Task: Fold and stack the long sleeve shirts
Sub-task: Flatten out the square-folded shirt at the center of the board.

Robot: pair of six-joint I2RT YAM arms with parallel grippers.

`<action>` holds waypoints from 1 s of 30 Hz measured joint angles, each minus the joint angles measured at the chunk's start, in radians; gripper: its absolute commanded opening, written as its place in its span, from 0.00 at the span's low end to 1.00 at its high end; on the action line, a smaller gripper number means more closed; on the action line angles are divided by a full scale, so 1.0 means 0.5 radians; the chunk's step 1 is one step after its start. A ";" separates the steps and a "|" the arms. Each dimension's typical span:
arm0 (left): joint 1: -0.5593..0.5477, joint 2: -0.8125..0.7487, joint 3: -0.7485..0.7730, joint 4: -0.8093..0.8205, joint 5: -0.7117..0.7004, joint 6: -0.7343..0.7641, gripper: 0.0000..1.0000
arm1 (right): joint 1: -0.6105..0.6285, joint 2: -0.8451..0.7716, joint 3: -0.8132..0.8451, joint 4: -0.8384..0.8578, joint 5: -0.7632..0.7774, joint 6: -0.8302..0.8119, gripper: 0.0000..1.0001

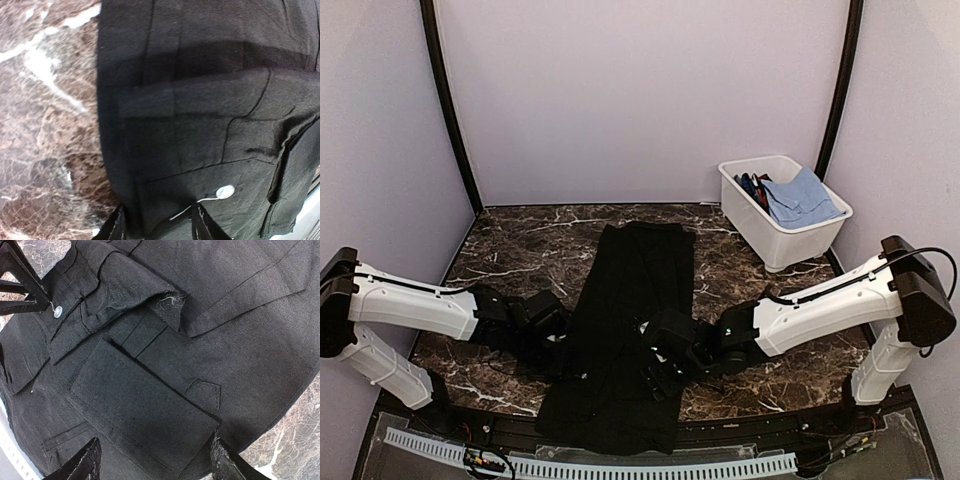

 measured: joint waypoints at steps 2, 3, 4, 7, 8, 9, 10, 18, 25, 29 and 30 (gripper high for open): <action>-0.001 -0.007 0.007 -0.039 -0.024 -0.001 0.43 | 0.000 0.002 0.000 0.002 0.000 0.000 0.72; 0.000 -0.014 0.008 -0.058 -0.039 -0.001 0.42 | 0.000 0.003 0.000 0.002 0.000 0.001 0.72; 0.000 -0.024 0.009 -0.073 -0.048 0.000 0.41 | 0.000 0.005 0.000 0.003 0.000 0.001 0.72; -0.005 -0.043 0.027 -0.111 -0.063 0.003 0.39 | 0.000 0.009 0.000 0.008 -0.001 0.002 0.72; -0.011 -0.042 0.040 -0.116 -0.064 0.006 0.39 | 0.000 0.010 0.000 0.010 -0.001 0.002 0.72; -0.016 -0.042 0.051 -0.120 -0.065 0.006 0.38 | 0.000 0.011 0.000 0.012 0.000 0.002 0.72; -0.027 -0.041 0.068 -0.124 -0.068 0.007 0.37 | 0.000 0.011 0.000 0.013 -0.001 0.002 0.72; -0.047 0.032 0.103 -0.124 -0.074 0.020 0.35 | 0.000 0.011 0.000 0.013 -0.001 0.003 0.72; -0.047 0.049 0.103 -0.163 -0.140 0.019 0.34 | 0.000 0.011 -0.002 0.014 -0.002 0.003 0.72; -0.047 0.049 0.103 -0.159 -0.138 0.021 0.31 | 0.000 0.017 -0.002 0.014 -0.005 0.002 0.72; -0.047 0.049 0.103 -0.157 -0.137 0.021 0.30 | 0.000 0.019 -0.002 0.014 -0.009 0.002 0.72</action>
